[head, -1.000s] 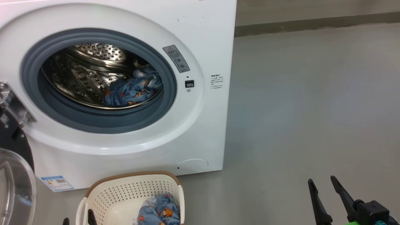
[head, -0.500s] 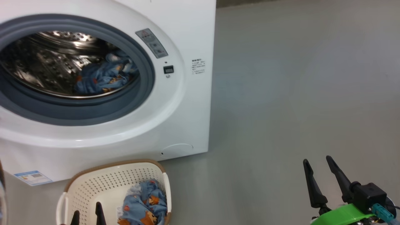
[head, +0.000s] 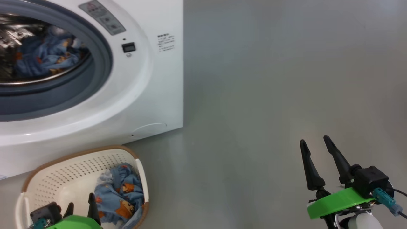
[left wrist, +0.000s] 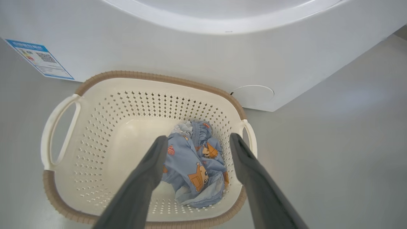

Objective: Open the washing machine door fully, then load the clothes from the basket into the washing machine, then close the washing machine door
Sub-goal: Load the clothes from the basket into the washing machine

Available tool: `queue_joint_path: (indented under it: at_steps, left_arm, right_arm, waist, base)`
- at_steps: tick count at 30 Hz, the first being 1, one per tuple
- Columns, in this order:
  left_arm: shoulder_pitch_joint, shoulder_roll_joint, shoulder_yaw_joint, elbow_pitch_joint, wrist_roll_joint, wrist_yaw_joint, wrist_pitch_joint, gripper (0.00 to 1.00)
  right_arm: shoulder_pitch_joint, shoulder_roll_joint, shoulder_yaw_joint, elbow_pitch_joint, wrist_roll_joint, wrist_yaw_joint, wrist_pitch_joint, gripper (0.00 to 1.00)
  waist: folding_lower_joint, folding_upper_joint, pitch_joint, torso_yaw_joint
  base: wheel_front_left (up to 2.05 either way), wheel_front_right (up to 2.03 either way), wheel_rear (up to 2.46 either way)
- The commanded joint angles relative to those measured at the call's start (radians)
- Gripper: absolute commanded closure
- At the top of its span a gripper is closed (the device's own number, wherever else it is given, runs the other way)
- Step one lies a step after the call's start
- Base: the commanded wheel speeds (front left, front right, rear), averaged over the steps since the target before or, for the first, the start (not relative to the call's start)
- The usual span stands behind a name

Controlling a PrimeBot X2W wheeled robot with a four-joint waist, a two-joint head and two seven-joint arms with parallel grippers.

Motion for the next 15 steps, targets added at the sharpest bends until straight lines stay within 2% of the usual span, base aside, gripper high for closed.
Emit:
queue_joint_path:
  at_steps: [1,5,15]
  left_arm:
    - [-0.047,0.026,0.034,0.026,-0.019,-0.018,0.012,0.00]
    - [-0.116,0.029,0.044,0.139,-0.052,-0.046,0.031,0.00]
    - [-0.292,0.053,0.048,0.412,-0.078,-0.081,0.055,0.00]
  right_arm:
    - [-0.032,0.001,0.021,-0.026,0.003,0.002,-0.005,0.00]
    - [-0.047,0.004,0.019,-0.028,0.004,0.002,-0.005,0.00]
    - [-0.092,0.007,0.028,-0.041,0.002,0.002,-0.005,0.00]
  waist:
    - [0.0000,0.0000,0.064,-0.057]
    - [0.0000,0.0000,0.091,-0.067]
    - [0.0000,0.0000,0.185,-0.084]
  base:
    - [0.00,0.00,0.00]
    - [0.00,0.00,0.00]
    - [0.00,0.00,0.00]
